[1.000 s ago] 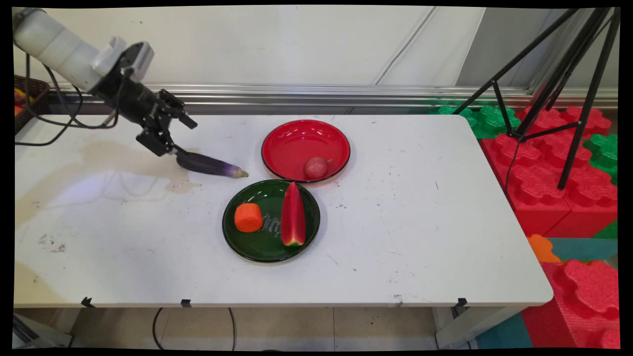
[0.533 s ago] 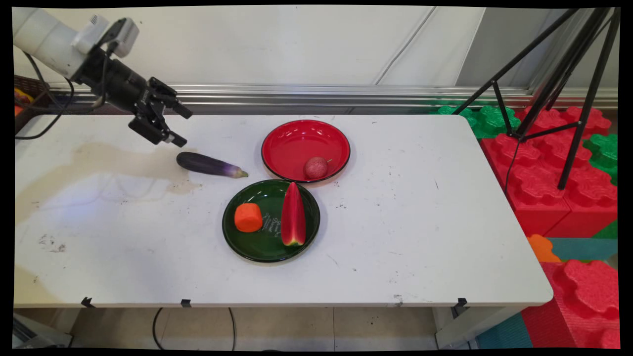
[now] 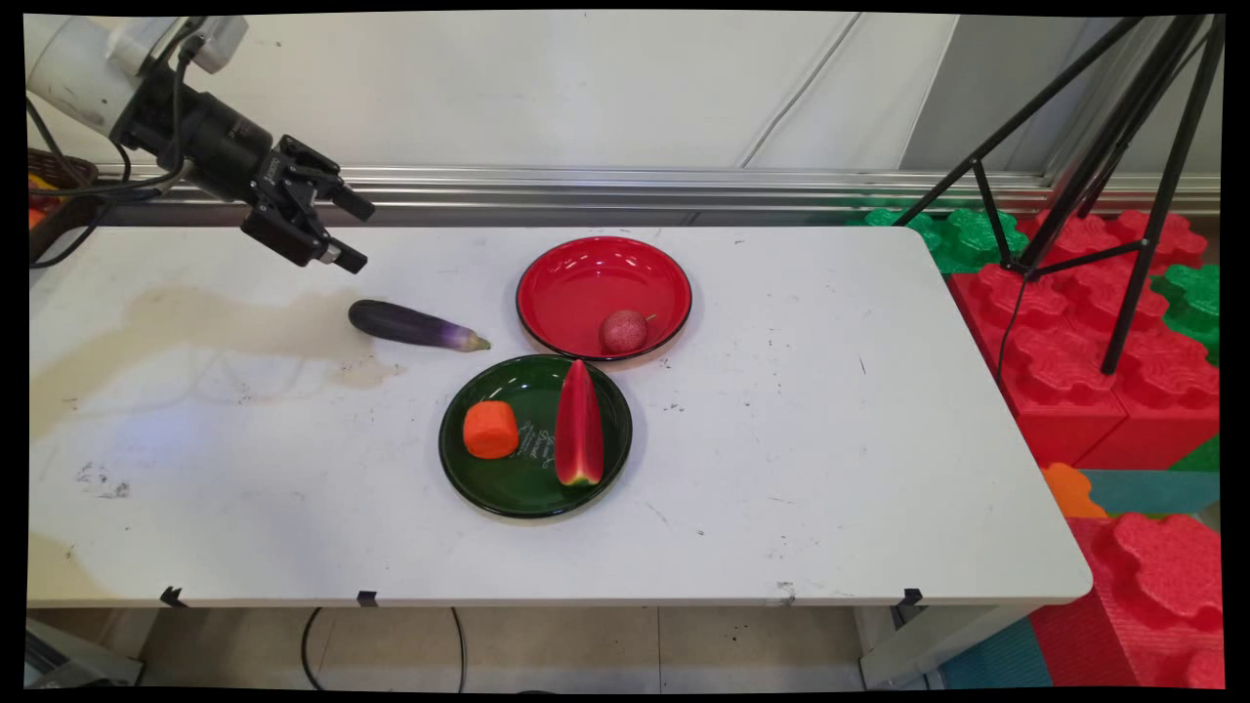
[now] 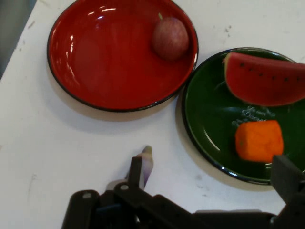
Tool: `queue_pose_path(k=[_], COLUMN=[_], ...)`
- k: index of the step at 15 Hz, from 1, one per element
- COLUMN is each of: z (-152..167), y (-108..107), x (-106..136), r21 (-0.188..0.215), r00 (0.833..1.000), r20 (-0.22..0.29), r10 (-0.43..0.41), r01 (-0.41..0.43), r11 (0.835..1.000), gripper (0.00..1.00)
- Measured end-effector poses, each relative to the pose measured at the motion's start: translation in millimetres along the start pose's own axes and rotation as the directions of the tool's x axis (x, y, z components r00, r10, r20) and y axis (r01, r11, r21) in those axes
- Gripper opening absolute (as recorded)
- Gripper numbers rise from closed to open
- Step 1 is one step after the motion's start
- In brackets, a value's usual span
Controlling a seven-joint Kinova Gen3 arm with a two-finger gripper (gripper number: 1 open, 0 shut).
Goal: Pick up the mandarin from the green plate
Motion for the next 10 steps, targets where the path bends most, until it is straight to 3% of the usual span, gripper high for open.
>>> queue_pose_path(k=[5, 10], z=[7.0, 35.9], y=[9.9, 28.3], x=[5.7, 11.0], r21=[-0.016, -0.048], r00=[1.0, 0.999], r20=[-0.01, -0.001], r10=[0.006, 0.035], r01=[-0.006, -0.035], r11=[1.0, 0.998], gripper=[1.0, 1.0])
